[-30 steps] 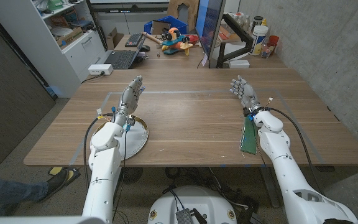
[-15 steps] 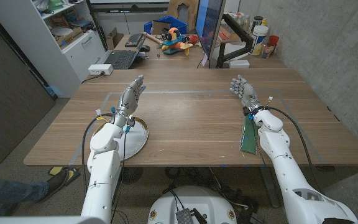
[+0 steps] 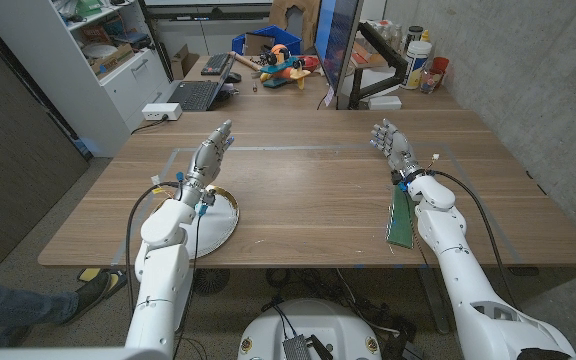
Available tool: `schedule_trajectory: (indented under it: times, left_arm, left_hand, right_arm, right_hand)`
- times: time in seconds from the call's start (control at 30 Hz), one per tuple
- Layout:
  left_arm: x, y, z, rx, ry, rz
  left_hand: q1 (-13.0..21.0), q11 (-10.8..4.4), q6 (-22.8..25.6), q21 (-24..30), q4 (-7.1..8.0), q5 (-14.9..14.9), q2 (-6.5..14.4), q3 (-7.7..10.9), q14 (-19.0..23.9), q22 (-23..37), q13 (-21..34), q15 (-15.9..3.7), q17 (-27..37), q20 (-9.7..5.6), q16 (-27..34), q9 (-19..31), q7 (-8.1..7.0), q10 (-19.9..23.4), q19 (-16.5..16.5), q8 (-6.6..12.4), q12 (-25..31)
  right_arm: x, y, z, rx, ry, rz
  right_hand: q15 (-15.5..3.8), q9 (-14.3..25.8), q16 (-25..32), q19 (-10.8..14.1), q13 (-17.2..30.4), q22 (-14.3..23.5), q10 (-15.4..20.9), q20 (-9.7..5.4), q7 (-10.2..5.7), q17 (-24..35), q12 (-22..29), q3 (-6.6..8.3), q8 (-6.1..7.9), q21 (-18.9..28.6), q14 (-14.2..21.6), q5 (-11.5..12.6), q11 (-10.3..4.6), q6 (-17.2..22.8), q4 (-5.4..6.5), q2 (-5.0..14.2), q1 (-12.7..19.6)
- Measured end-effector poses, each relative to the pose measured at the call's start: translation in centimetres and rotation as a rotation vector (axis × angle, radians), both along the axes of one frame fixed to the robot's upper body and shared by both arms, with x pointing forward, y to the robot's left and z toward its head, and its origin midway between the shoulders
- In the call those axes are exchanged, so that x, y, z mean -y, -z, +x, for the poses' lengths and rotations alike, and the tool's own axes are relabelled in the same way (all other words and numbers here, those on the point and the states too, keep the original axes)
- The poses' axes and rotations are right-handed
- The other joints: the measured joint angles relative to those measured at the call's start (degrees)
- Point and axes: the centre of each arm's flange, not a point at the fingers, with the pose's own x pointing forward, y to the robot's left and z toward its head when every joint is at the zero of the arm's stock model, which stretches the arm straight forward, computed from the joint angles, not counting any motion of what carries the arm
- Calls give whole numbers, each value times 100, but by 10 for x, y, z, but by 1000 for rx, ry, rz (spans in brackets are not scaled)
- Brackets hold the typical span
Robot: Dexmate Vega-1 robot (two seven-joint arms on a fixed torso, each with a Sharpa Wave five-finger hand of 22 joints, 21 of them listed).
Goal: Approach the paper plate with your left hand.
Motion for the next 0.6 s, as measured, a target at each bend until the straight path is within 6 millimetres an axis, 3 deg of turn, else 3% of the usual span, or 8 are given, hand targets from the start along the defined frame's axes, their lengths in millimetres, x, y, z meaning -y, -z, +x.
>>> schedule_trajectory:
  times: [0.6]
  left_arm:
    - [-1,0,-16,20,-30,59]
  left_hand:
    - [23,31,42,-64,0,0,-23,0,20,0,0,20,0,30,0,0,2,31,31,0,0]
  right_arm:
    - [2,-2,4,0,3,4]
  right_hand:
    - [0,1,0,41,1,0,17,42,0,-27,0,24,-22,-44,0,0,-17,0,-24,40,-40]
